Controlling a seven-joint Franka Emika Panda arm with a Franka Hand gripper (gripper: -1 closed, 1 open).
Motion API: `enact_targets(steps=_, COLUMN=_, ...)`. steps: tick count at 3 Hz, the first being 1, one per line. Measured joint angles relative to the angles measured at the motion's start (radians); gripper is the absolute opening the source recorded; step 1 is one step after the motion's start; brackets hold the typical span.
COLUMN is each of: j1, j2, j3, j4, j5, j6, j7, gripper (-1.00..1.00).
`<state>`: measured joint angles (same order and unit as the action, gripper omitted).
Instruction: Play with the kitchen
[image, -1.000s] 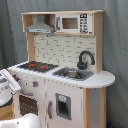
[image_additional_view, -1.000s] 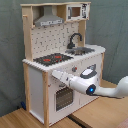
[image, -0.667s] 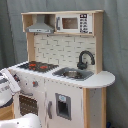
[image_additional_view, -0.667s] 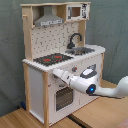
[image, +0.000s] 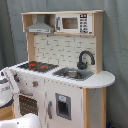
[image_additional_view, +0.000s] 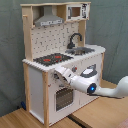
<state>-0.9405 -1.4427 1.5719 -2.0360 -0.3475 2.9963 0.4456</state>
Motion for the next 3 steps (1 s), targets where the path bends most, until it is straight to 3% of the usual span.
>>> enact_targets(steps=1, j1=0.0, j2=0.0, j3=0.007, j4=0.001, j5=0.0, j6=0.021, j7=0.051, gripper=-1.0)
enact_targets(steps=2, j1=0.0, j2=0.0, j3=0.008, j4=0.001, j5=0.0, j6=0.022, j7=0.051, gripper=1.0)
enact_targets(steps=3, j1=0.068, j2=-0.021, j3=0.011, j4=-0.001, j5=-0.004, j6=-0.013, j7=-0.069, gripper=1.0)
